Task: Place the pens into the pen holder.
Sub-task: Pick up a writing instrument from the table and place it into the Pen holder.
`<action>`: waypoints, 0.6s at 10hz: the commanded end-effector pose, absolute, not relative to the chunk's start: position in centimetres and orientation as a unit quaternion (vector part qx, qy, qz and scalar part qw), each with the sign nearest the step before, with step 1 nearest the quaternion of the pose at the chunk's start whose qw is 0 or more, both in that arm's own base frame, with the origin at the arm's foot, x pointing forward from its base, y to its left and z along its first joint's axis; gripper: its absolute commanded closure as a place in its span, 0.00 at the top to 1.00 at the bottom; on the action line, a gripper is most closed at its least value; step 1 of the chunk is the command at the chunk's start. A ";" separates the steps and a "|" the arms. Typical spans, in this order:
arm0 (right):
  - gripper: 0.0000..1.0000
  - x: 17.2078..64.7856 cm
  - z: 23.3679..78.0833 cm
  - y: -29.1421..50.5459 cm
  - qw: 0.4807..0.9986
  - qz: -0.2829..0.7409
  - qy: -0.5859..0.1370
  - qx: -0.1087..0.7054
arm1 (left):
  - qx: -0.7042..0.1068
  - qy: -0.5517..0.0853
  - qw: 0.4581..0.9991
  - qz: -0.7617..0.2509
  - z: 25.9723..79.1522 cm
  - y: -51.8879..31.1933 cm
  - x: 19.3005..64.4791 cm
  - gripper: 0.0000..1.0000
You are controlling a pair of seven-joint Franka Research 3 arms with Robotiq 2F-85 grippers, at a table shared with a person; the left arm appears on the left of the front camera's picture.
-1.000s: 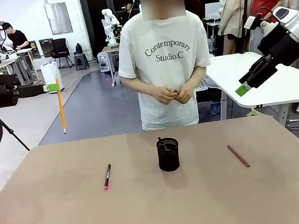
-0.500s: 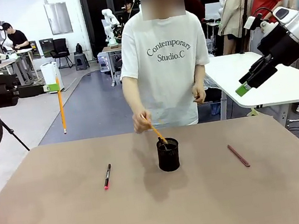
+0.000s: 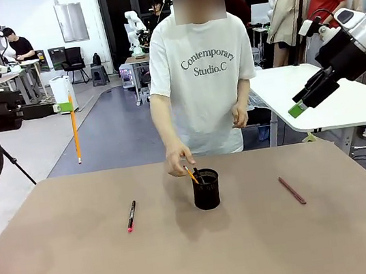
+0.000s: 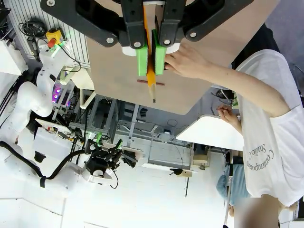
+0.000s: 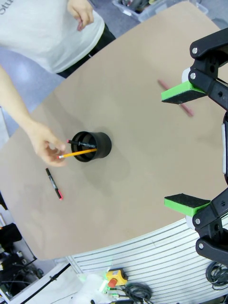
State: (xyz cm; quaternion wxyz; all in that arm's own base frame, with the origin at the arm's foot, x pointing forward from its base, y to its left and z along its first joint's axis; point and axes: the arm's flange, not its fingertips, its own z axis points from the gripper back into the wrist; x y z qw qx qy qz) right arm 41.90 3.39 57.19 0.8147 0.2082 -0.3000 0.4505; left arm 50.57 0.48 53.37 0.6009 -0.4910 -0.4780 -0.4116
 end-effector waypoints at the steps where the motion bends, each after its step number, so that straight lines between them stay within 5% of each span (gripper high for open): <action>1: 1.00 41.9 57.3 3.4 0.812 0.447 -0.304 0.219 | -0.492 -0.473 0.605 -0.411 53.6 0.4 50.6 0.00; 6: 1.00 41.9 57.3 3.4 0.812 0.447 -0.304 0.219 | -0.492 -0.473 0.605 -0.411 53.6 0.4 50.6 0.00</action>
